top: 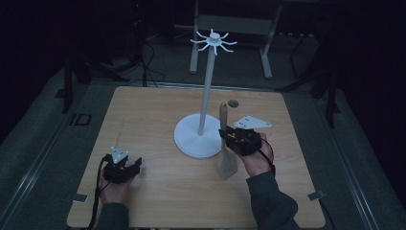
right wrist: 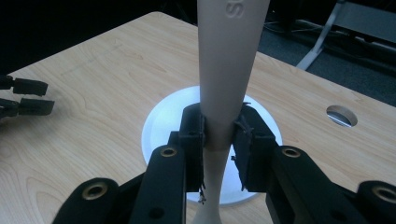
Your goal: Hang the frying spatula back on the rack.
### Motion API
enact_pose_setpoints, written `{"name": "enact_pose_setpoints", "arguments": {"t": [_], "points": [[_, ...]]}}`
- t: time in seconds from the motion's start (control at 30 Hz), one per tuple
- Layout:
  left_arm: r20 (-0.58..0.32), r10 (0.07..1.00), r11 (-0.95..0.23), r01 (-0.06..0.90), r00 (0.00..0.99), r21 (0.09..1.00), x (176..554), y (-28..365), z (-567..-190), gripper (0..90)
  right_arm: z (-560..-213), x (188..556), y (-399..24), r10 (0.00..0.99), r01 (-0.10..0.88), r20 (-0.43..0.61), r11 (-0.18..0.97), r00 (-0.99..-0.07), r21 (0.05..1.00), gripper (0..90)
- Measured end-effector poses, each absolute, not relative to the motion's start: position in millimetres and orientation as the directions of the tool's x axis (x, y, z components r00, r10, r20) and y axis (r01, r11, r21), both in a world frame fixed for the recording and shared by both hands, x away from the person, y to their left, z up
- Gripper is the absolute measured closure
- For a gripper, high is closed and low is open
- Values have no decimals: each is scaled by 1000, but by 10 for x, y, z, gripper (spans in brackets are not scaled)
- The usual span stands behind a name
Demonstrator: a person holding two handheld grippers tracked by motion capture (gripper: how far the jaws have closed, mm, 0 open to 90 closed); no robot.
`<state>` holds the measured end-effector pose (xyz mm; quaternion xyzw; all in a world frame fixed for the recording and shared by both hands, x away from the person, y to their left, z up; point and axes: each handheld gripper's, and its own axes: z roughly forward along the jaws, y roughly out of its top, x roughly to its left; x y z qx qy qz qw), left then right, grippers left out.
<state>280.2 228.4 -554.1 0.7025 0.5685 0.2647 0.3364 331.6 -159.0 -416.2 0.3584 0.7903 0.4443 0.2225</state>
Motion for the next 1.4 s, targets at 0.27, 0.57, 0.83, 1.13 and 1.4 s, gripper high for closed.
{"name": "enact_pose_setpoints", "arguments": {"t": [0.27, 0.57, 0.83, 1.13, 1.4], "points": [[-11, 977, -126, 621, 213, 774, 2801, 2283, -5541, 440, -4110, 3314, -1602, 767, 352, -42, 342, -641, 871, 744], [-14, 977, -124, 622, 212, 773, 2804, 2281, -5544, 440, -4048, 3331, -1609, 769, 340, -50, 340, -638, 877, 744], [-12, 977, -126, 622, 214, 773, 2804, 2282, -5544, 440, -3986, 3339, -1606, 771, 327, -57, 335, -635, 884, 744], [-11, 977, -128, 622, 214, 773, 2804, 2285, -5542, 439, -3910, 3353, -1619, 773, 309, -65, 328, -631, 893, 744], [-12, 977, -125, 620, 212, 774, 2803, 2285, -5541, 440, -3841, 3367, -1638, 778, 298, -58, 307, -625, 904, 745]]}}
